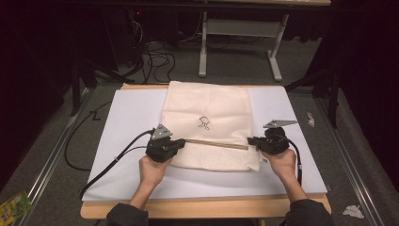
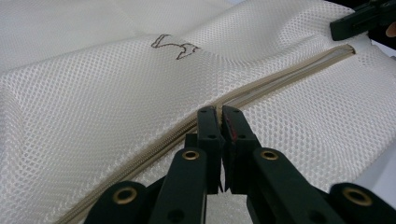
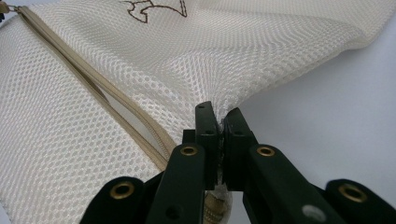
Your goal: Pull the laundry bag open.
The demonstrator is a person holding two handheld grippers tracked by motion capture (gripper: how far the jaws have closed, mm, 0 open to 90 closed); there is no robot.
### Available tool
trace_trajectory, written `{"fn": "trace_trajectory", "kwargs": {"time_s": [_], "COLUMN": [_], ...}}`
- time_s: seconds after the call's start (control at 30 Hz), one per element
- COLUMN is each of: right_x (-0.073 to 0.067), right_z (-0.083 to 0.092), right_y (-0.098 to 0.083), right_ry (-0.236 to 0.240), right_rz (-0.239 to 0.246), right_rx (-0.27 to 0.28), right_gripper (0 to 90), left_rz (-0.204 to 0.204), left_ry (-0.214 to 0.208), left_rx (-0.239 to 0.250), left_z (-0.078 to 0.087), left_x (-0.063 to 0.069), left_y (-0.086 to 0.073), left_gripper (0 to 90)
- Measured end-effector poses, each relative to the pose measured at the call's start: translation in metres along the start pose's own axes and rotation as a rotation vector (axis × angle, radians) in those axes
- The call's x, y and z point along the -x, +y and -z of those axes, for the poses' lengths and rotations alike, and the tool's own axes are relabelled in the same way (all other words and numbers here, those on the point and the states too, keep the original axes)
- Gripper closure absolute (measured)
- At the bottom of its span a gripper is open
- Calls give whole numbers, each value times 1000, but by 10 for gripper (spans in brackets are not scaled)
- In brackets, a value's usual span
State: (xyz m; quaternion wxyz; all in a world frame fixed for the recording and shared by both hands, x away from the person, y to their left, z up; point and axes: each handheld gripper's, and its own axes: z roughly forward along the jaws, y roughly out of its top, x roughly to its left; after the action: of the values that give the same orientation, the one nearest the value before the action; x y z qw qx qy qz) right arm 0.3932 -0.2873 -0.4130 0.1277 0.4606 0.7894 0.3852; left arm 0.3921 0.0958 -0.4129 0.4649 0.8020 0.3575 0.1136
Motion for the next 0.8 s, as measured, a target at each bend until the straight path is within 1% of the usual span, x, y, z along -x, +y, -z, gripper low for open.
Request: {"fn": "trace_trajectory", "kwargs": {"time_s": [0.17,0.47,0.53,0.67,0.77,0.8], "right_x": [0,1,1,3,2,2], "right_z": [0,-2,-2,-1,-2,-3], "right_y": [-1,-1,-2,-3,-2,-2], "right_ry": [-2,-3,-17,-12,-14,-14], "right_rz": [-4,5,1,-8,6,1], "right_rx": [-3,-6,-12,-10,-9,-11], "right_gripper": [888,889,889,889,889,889], "left_rz": [2,-4,-4,5,5,6], "left_ry": [1,2,7,3,6,5], "left_rx": [1,-5,-8,-3,0,0], "left_z": [0,1,2,5,6,6], "left_x": [-1,-2,-3,-6,-6,-7], "left_y": [0,0,0,1,1,0], "left_gripper": [871,871,871,871,871,871]}}
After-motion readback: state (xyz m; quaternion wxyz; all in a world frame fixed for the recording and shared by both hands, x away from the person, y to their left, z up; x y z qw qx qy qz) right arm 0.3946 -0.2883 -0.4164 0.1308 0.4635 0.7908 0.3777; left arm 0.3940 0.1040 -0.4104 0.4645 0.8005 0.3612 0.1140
